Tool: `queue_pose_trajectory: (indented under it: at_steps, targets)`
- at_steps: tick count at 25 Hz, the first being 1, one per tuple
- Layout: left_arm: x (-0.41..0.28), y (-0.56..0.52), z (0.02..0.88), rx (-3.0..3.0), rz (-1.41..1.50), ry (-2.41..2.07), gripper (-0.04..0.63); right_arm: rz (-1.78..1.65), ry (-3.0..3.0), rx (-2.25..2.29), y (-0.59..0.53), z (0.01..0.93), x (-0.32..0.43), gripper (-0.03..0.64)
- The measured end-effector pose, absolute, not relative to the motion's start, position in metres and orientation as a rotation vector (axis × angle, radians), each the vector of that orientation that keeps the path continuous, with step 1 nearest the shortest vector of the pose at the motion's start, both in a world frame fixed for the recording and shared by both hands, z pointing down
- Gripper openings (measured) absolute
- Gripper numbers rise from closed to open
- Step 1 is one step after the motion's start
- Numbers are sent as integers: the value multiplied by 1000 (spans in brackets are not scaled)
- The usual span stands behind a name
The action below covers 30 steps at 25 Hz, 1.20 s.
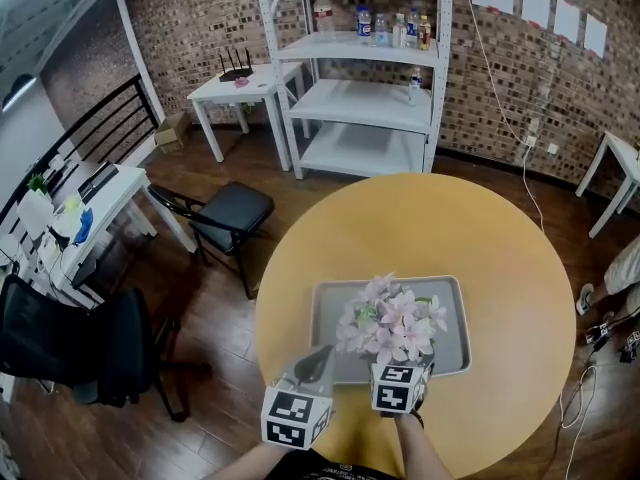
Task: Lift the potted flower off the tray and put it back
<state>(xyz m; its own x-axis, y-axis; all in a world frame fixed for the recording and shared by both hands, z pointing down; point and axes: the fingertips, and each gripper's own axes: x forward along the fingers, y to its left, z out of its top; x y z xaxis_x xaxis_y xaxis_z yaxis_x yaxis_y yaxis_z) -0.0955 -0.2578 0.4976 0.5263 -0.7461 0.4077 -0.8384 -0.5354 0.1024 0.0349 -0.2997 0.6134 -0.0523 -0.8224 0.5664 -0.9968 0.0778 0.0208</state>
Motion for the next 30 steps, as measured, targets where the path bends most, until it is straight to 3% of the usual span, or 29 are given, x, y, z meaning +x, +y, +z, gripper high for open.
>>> queue_pose_trajectory:
  at_steps: [30]
  targets:
    - [-96, -239, 491, 2467, 418, -1328, 3, 562, -1924, 1709, -282, 610, 30, 531]
